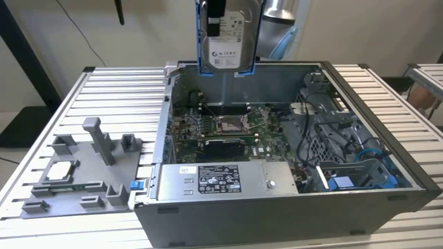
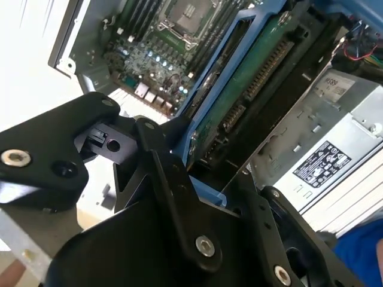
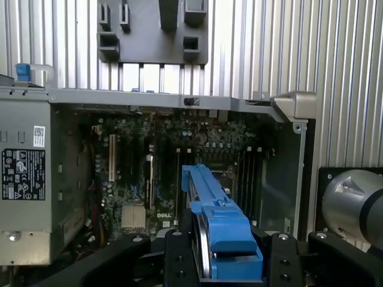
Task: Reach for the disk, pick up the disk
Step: 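Pick up the disk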
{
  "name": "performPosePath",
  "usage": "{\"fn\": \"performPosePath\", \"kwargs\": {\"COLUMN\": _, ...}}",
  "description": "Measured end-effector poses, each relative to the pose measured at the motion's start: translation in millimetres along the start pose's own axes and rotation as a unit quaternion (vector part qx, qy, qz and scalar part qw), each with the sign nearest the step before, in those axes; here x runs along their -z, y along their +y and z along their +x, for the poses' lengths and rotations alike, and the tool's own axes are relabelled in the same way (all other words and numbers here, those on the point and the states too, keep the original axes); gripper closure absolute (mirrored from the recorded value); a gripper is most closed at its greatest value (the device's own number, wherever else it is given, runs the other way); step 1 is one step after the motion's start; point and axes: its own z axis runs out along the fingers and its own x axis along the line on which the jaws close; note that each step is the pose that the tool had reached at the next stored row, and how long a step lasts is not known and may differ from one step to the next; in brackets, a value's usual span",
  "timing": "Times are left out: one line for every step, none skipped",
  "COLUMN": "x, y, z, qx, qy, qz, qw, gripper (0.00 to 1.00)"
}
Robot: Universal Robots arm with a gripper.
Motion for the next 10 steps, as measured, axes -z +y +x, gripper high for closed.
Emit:
{"fn": "performPosePath", "kwargs": {"x": 0.0, "y": -2.5, "z": 0.3, "qx": 0.000, "qy": 0.0000, "qz": -0.0001, "qw": 1.0000, "gripper": 1.00}}
{"fn": "performPosePath", "kwargs": {"x": 0.0, "y": -4.9, "z": 0.5, "qx": 0.000, "qy": 0.0000, "qz": -0.0001, "qw": 1.0000, "gripper": 1.00}}
{"fn": "performPosePath", "kwargs": {"x": 0.1, "y": -7.3, "z": 0.7, "qx": 0.000, "qy": 0.0001, "qz": -0.0002, "qw": 1.0000, "gripper": 1.00}}
{"fn": "performPosePath", "kwargs": {"x": 0.1, "y": -9.6, "z": 1.0, "qx": 0.000, "qy": 0.0001, "qz": -0.0003, "qw": 1.0000, "gripper": 1.00}}
{"fn": "performPosePath", "kwargs": {"x": 0.1, "y": -12.0, "z": 1.3, "qx": 0.000, "qy": 0.0000, "qz": -0.0003, "qw": 1.0000, "gripper": 1.00}}
{"fn": "performPosePath", "kwargs": {"x": 0.1, "y": -14.4, "z": 1.6, "qx": 0.000, "qy": 0.0000, "qz": -0.0004, "qw": 1.0000, "gripper": 1.00}}
{"fn": "performPosePath", "kwargs": {"x": 0.1, "y": -16.7, "z": 1.9, "qx": 0.000, "qy": 0.0000, "qz": -0.0004, "qw": 1.0000, "gripper": 1.00}}
{"fn": "performPosePath", "kwargs": {"x": 0.2, "y": -19.1, "z": 2.2, "qx": 0.000, "qy": 0.0000, "qz": -0.0005, "qw": 1.0000, "gripper": 1.00}}
{"fn": "performPosePath", "kwargs": {"x": 0.1, "y": -21.4, "z": 2.5, "qx": 0.000, "qy": 0.0000, "qz": -0.0006, "qw": 1.0000, "gripper": 1.00}}
{"fn": "performPosePath", "kwargs": {"x": 0.2, "y": -23.8, "z": 2.9, "qx": 0.000, "qy": 0.0000, "qz": -0.0006, "qw": 1.0000, "gripper": 1.00}}
